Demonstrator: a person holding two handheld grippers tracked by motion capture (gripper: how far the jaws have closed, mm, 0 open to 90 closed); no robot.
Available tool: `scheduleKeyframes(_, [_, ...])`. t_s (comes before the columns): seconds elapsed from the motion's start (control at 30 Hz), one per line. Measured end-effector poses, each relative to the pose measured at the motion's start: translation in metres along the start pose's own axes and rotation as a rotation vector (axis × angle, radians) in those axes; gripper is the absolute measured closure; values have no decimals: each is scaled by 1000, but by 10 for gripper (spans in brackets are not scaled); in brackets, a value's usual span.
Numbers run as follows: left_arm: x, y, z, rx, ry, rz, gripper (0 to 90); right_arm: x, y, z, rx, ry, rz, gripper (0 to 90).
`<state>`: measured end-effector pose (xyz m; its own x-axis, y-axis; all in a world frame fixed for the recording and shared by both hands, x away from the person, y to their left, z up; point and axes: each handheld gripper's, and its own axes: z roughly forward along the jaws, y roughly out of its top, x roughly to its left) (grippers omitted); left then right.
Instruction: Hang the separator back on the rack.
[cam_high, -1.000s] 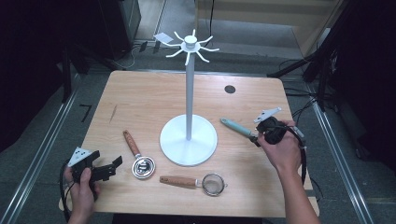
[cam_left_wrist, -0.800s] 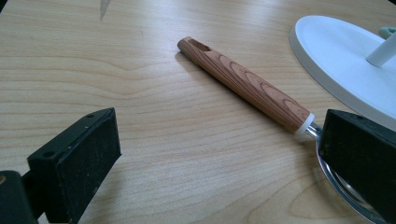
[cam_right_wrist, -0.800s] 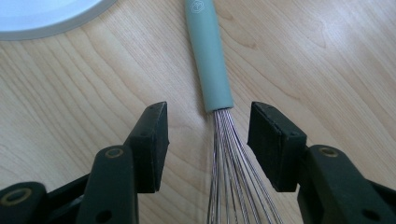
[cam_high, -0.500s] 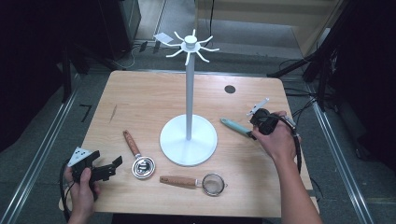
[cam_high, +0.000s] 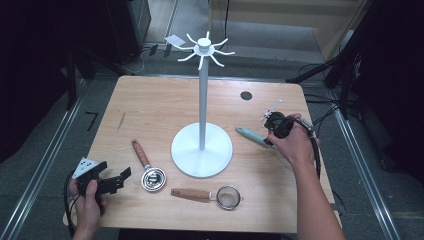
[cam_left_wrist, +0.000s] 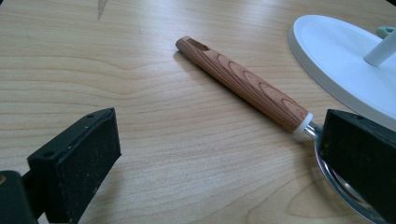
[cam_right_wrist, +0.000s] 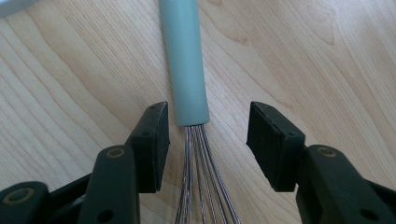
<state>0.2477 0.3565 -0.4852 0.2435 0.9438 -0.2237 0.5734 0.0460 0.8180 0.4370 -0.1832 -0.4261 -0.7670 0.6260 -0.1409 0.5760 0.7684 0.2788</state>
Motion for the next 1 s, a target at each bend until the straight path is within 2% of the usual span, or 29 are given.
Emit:
scheduleKeyframes(0.2, [0,0,0,1,-1,-1,0,0,7,6,11,17,-8,549])
scheduleKeyframes(0.23, [0,0,0,1,-3,-1,0,-1,10,9,30,52,-16,573])
scheduleKeyframes(0.27, [0,0,0,3,-2,0,0,-1,10,9,30,52,-16,573])
scheduleKeyframes(0.3, [0,0,0,2,-3,-2,0,-1,13,13,56,55,-22,583])
scheduleKeyframes(0.37, [0,0,0,2,-3,-1,0,-2,14,16,59,58,-26,589])
scheduleKeyframes(0.47, [0,0,1,3,-4,-1,0,-3,16,26,96,91,-26,626])
scheduleKeyframes(0.6, [0,0,0,3,-8,-1,0,-3,16,33,134,94,-24,642])
scheduleKeyframes(0.8, [0,0,1,6,-10,1,0,-1,20,37,141,96,-25,669])
scheduleKeyframes(0.87, [0,0,1,11,-10,3,0,0,23,41,165,118,-37,679])
scheduleKeyframes(1.0, [0,0,1,14,-12,4,0,2,26,45,177,116,-54,677])
